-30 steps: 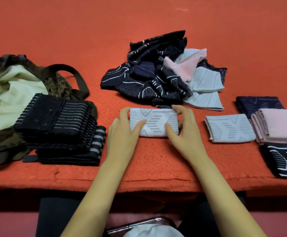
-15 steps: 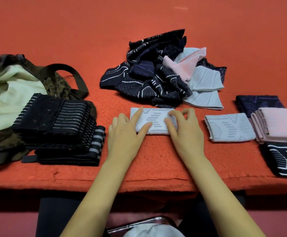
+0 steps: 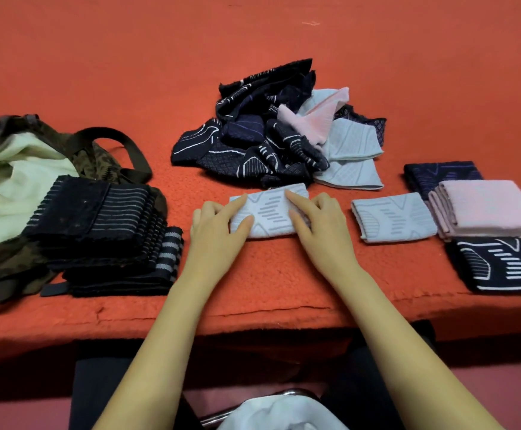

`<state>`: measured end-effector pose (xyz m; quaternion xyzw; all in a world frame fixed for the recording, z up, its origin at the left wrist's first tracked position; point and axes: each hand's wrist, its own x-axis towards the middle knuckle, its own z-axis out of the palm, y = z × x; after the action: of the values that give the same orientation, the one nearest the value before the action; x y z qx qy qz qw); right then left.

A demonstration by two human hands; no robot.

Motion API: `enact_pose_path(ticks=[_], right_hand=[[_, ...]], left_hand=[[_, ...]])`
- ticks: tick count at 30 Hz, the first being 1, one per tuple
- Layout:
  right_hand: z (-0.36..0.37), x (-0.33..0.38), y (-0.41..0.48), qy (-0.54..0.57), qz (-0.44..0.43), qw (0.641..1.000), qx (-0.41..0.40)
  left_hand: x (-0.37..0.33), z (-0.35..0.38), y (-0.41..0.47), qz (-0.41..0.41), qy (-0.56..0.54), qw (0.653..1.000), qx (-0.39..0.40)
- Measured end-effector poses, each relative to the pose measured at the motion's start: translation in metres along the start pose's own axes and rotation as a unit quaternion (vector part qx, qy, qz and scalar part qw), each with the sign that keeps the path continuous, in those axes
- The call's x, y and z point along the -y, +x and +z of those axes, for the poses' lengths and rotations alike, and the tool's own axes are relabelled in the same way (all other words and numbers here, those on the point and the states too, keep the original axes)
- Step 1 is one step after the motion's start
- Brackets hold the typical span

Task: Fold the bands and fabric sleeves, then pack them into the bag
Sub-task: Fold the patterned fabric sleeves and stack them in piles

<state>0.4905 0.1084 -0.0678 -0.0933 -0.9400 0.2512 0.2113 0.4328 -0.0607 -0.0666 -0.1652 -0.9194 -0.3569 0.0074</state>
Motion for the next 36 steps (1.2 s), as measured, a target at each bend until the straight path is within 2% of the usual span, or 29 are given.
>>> enact_pose_path(ticks=[4,10,16,20,27,32,36], right_hand=[[-0.019,-0.008,-0.003,-0.022,-0.027,0.997,-0.066],[-0.035,-0.021,-0.008,-0.055,-0.036,0.995,-0.070],[-0.060,-0.040,-0.012,-0.101,-0.002,0.989,-0.105],[-0.093,-0.066,-0.015,-0.147,0.038,0.980,-0.132],[-0.118,-0.110,-0.019,-0.204,0.081,0.973,-0.077],[-0.120,-0.116,-0.019,-0.213,0.089,0.969,-0.085],[-0.116,-0.119,-0.018,-0.238,0.098,0.963,-0.078]], left_hand=[[-0.020,0.005,-0.001,0.007,-0.027,0.999,0.015],[-0.046,0.023,-0.004,-0.024,0.025,0.996,0.077],[-0.066,0.025,-0.006,0.025,-0.128,0.990,0.059],[-0.107,0.045,0.000,0.070,-0.159,0.983,0.059],[-0.135,0.096,-0.002,0.054,-0.170,0.978,0.107],[-0.132,0.106,-0.006,0.062,-0.114,0.988,0.086],[-0.132,0.107,-0.009,0.071,0.001,0.996,0.049]])
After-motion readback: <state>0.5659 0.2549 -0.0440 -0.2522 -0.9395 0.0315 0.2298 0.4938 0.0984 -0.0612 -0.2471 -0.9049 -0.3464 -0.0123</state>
